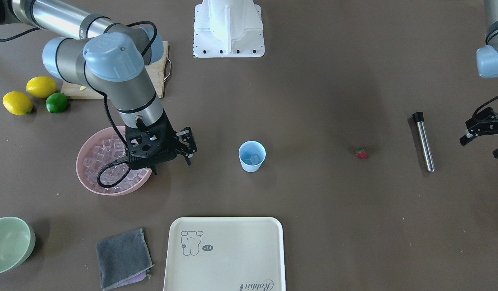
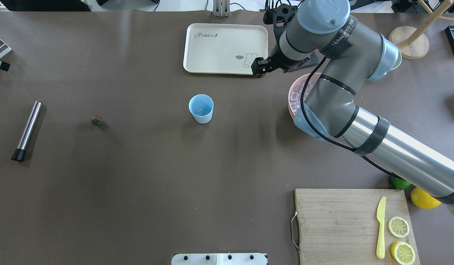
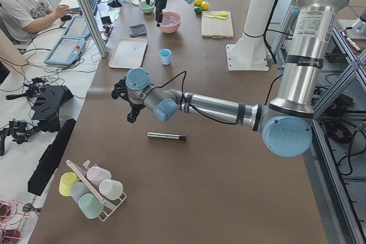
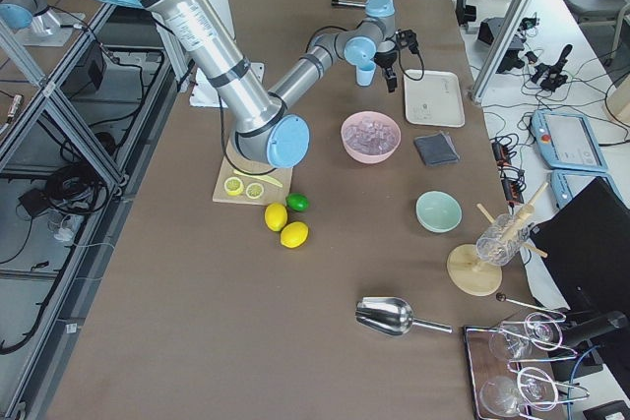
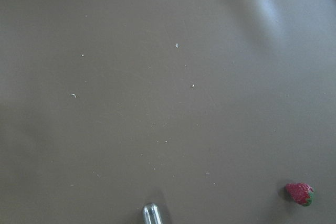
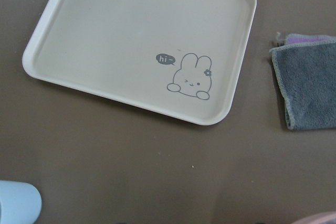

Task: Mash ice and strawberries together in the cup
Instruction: 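Move the right gripper back over the pink ice bowl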

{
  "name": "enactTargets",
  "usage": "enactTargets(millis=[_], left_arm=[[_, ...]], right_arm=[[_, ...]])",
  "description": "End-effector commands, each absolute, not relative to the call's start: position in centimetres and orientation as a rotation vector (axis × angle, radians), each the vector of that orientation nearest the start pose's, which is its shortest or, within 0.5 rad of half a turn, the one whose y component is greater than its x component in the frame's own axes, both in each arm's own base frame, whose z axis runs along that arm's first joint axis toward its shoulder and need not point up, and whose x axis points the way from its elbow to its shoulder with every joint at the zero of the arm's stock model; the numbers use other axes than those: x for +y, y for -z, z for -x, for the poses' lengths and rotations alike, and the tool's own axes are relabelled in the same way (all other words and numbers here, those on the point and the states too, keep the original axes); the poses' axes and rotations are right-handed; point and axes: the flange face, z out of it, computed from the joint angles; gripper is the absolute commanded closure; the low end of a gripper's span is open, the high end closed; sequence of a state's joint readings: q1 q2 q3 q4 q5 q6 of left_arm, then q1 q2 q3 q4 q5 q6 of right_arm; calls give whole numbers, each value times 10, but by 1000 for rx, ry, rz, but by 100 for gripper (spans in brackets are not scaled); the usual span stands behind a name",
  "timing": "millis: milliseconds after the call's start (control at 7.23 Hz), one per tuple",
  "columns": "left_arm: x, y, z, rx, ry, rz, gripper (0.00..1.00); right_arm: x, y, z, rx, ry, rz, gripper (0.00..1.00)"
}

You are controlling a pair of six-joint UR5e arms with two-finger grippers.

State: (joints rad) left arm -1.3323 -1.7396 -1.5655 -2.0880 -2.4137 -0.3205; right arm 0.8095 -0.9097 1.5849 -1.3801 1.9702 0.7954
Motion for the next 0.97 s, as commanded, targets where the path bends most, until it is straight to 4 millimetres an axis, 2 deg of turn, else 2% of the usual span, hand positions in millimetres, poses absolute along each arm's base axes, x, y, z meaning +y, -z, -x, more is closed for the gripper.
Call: enactTargets(millis=[0, 138, 415, 691, 829], left_arm=[[-573, -497, -85, 967, -184, -397, 3], [-572, -497, -96, 971, -199, -390, 3], [-572, -498, -99, 962, -200, -392, 3], [-570, -501, -123, 968, -233, -368, 3], [-570, -502, -124, 968, -234, -365, 3]], right_arm=[[-569, -323, 359, -881, 211, -357, 16], [-571, -339, 340, -894, 225, -351, 16], [-561, -360, 315, -860, 193, -360, 16], [-557, -370, 328, -765, 170, -415, 17], [-553, -370, 336, -762, 173, -414, 25]])
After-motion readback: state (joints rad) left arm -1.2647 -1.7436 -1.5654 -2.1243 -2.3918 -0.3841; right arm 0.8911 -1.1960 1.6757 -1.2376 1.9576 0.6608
